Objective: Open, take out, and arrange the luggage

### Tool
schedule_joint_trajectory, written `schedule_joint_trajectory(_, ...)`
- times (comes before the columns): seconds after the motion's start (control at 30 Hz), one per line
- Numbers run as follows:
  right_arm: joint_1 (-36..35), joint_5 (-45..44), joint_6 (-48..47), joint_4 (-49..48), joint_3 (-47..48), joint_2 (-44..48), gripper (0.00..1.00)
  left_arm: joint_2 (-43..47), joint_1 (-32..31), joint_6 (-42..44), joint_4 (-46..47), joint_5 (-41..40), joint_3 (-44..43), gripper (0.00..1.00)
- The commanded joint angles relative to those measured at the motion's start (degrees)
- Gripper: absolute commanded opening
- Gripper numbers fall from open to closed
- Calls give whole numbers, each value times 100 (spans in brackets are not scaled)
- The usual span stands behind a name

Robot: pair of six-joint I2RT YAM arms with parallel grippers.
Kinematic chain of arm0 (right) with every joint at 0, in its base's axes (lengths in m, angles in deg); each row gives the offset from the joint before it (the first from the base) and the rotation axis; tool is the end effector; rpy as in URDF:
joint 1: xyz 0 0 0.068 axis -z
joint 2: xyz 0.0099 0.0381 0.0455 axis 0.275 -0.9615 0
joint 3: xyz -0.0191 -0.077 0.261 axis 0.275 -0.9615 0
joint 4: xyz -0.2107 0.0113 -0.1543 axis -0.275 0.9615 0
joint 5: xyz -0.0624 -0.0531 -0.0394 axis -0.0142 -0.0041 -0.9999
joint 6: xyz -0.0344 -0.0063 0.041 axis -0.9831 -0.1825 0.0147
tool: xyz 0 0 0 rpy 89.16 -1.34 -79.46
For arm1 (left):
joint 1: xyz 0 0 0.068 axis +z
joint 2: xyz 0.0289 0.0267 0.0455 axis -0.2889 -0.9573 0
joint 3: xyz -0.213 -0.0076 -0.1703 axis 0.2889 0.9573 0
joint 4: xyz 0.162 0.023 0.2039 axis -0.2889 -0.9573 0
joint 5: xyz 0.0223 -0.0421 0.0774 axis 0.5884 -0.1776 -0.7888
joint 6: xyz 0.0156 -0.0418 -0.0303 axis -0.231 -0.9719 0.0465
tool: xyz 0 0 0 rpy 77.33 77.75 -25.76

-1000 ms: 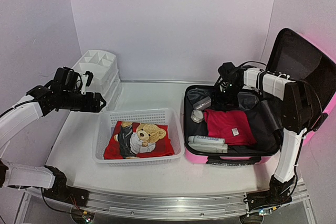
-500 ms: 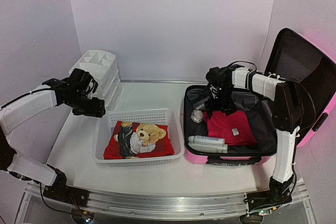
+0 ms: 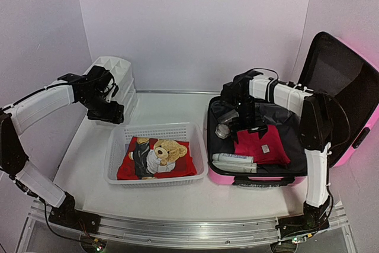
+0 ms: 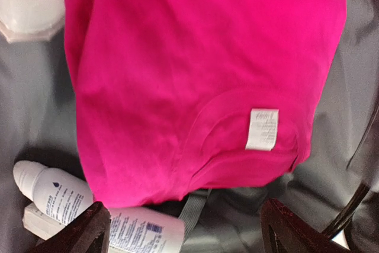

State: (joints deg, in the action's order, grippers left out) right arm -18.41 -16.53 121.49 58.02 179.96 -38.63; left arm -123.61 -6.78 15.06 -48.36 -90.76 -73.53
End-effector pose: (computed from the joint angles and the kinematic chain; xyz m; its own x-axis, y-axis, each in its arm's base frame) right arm 0.3257 0.2145 0.2299 -0.9992 -0.0402 0.0073 -0.0408 0.9720 -0.2313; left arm 0.2719 -0.1151 0.2974 -0.8509 0.1672 -0.4980 0.2020 0.9792 -0.0165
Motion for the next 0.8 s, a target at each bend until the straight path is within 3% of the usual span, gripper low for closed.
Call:
schedule_joint_trajectory(0.0, -140, 112, 616, 275, 135, -360, 89, 28, 32, 295, -96, -34, -386, 85)
schedule_joint_trajectory(0.17, -321, 45, 726, 362, 463, -646, 90, 200, 37, 476, -89, -225, -276, 91)
schedule_joint_trajectory(0.4, -325, -108, 1917, 1162, 1079, -1427, 86, 502, 45, 628, -46, -465, -46, 97)
schedule_joint_trajectory(0.77, -366, -383, 2506, 1455, 848, -1507, 74, 849, 81, 641, -11, -483, 233, 99)
